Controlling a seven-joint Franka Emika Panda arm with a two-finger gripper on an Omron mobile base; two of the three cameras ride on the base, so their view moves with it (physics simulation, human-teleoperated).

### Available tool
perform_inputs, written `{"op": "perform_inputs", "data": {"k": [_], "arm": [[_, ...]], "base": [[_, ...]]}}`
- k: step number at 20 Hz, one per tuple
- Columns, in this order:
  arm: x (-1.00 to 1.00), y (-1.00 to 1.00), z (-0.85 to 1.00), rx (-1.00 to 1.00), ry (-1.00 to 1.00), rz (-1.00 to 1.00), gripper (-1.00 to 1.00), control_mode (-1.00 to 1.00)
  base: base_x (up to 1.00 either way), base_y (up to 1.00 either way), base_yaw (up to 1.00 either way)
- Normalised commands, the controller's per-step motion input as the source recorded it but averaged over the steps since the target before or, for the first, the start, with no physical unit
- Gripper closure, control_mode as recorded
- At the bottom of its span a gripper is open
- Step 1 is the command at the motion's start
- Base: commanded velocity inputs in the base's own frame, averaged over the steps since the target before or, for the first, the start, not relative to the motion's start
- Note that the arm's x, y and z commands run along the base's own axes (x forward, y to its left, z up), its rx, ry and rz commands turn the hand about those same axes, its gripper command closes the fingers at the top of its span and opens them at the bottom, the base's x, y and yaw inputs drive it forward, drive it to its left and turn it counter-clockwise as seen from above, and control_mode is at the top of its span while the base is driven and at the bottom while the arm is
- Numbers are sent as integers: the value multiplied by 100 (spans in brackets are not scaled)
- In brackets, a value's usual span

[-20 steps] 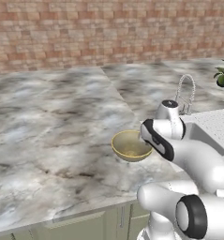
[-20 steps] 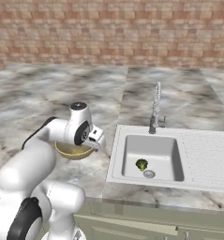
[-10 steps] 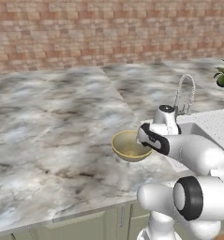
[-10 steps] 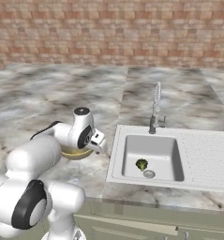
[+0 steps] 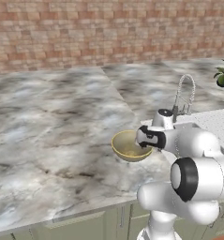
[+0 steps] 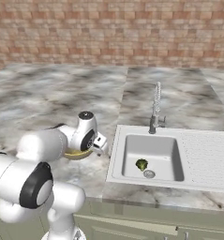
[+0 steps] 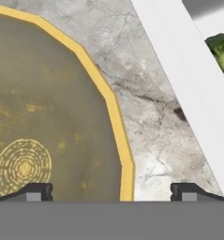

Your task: Clear the mugs and bowl far away from the sink.

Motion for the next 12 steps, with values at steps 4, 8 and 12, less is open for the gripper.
{"op": "perform_inputs", "data": {"k": [4, 8, 12], "arm": [[14, 1, -28, 2, 0, -1, 100, -100], [3, 2, -13, 2, 0, -1, 100, -100], [0, 1, -7, 1, 0, 0, 100, -100]], "base": [[0, 0, 0], [0, 0, 0], [0, 0, 0]]}}
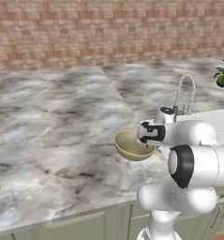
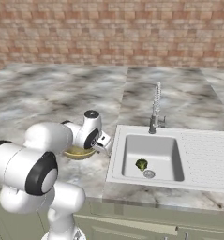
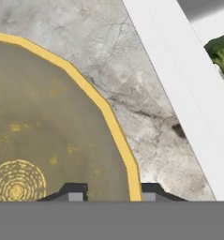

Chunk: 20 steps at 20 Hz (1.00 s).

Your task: Clear the mugs and bowl far away from the sink.

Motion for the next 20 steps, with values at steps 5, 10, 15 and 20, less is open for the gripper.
{"op": "perform_inputs", "data": {"k": [5, 10, 15, 20], "arm": [[0, 4, -6, 0, 0, 0, 100, -100], [-14, 0, 18, 4, 0, -13, 100, -100], [-45, 0, 75, 11, 3, -40, 100, -100], [-50, 0, 78, 8, 12, -53, 100, -100]], "base": [[0, 0, 0], [0, 0, 0], [0, 0, 0], [0, 0, 0]]}}
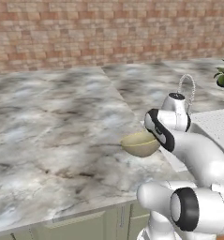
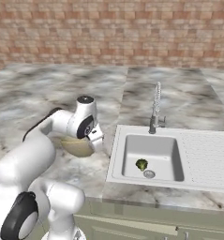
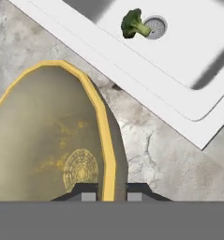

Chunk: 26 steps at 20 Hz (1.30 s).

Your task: Clear the mugs and bowl far away from the sink.

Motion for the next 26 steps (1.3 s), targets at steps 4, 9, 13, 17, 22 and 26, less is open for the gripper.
{"op": "perform_inputs", "data": {"k": [4, 9, 13, 17, 22, 26], "arm": [[-51, 0, 63, 2, 7, -55, 100, -100], [-53, 1, 42, 0, -5, -61, 100, -100], [-54, 22, 50, 0, -21, -50, 100, -100], [-44, 21, 55, 0, -25, -33, 100, -100], [-36, 12, 58, 0, -20, -11, 100, -100], [-23, 0, 40, 2, 2, 0, 100, -100]], "base": [[0, 0, 0], [0, 0, 0], [0, 0, 0], [0, 0, 0], [0, 0, 0], [0, 0, 0]]}}
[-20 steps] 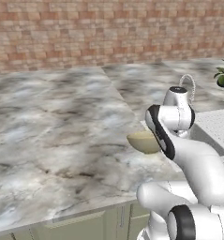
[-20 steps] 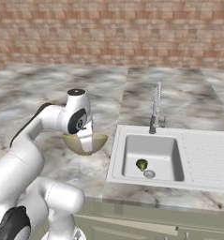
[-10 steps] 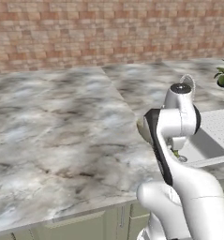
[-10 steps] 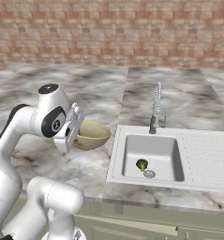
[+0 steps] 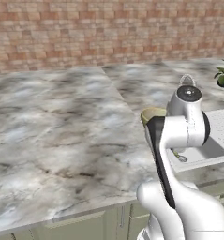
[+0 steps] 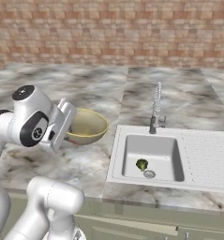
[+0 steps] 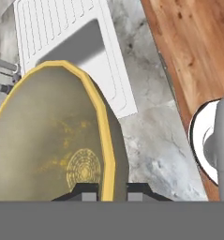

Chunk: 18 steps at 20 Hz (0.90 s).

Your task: Clear the mugs and bowl far away from the sink.

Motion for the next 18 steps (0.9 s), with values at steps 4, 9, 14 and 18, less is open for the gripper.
{"op": "perform_inputs", "data": {"k": [4, 9, 14, 18], "arm": [[-49, 0, 37, -4, 1, 0, 100, -100], [-56, -1, 30, -17, -8, 15, 100, -100], [-33, -2, 32, -33, -15, 21, 100, -100], [-5, -1, 15, -3, -1, 22, 100, -100]], "base": [[0, 0, 0], [0, 0, 0], [0, 0, 0], [0, 0, 0]]}}
